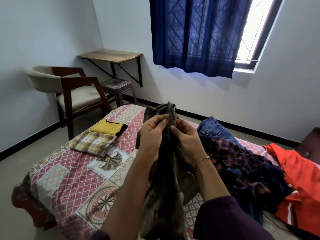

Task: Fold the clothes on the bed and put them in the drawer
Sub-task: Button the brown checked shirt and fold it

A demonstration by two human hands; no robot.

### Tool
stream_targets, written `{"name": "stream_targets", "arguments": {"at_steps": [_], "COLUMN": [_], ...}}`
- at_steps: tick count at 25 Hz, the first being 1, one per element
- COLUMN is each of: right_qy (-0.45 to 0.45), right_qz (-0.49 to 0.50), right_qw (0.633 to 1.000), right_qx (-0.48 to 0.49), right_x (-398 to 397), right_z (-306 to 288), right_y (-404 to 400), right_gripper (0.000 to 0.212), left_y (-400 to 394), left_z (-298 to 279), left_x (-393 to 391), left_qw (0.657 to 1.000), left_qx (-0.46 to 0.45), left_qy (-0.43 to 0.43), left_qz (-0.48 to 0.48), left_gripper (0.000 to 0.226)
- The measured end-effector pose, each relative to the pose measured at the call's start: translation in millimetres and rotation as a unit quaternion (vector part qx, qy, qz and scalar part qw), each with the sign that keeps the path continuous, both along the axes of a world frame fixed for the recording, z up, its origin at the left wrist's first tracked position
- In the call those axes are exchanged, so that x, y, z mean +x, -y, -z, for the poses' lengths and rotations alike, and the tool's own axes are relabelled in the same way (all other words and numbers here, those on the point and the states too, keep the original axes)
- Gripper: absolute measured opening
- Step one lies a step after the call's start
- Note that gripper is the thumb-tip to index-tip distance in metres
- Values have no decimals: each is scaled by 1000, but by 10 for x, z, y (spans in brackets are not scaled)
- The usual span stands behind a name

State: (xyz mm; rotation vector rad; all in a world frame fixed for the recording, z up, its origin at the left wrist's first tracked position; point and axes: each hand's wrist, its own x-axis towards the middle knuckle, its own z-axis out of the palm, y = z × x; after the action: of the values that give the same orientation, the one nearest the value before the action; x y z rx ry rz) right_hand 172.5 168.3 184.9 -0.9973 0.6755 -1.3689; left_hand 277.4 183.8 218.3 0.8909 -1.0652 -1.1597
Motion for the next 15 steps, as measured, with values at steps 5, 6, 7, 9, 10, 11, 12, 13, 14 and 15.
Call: {"name": "stream_targets", "arguments": {"at_steps": [5, 6, 7, 9, 10, 11, 12, 13, 14, 15], "right_qy": [55, 74, 96, 138, 153, 166, 178, 190, 200, 205], "right_qz": [8, 3, -2, -3, 3, 13, 23, 33, 40, 45], "right_qw": [997, 994, 991, 983, 979, 975, 971, 968, 966, 965], "right_qx": [55, 76, 94, 123, 137, 150, 158, 161, 161, 160], "right_x": [18, 19, 23, 19, 8, -18, -49, -78, -105, -121], "right_z": [110, 119, 131, 162, 173, 179, 178, 172, 166, 154], "right_y": [12, 11, 9, 8, 16, 30, 43, 49, 50, 44], "right_gripper": [13, 13, 13, 15, 16, 17, 17, 18, 18, 19], "left_y": [157, 155, 156, 125, 110, 119, 122, 129, 103, 75], "left_z": [463, 506, 522, 539, 559, 622, 708, 830, 920, 1011], "left_x": [97, 78, 48, -4, -10, 7, 25, 45, 43, 25], "left_qw": [960, 966, 973, 987, 989, 987, 986, 984, 976, 964], "left_qx": [12, 37, 57, 106, 129, 147, 154, 154, 151, 146], "left_qy": [257, 225, 190, 118, 71, 36, 40, 87, 155, 215], "left_qz": [-111, -124, -118, -40, 12, 47, 47, 19, -19, -56], "left_gripper": [11, 12, 13, 18, 23, 26, 27, 28, 33, 42]}}
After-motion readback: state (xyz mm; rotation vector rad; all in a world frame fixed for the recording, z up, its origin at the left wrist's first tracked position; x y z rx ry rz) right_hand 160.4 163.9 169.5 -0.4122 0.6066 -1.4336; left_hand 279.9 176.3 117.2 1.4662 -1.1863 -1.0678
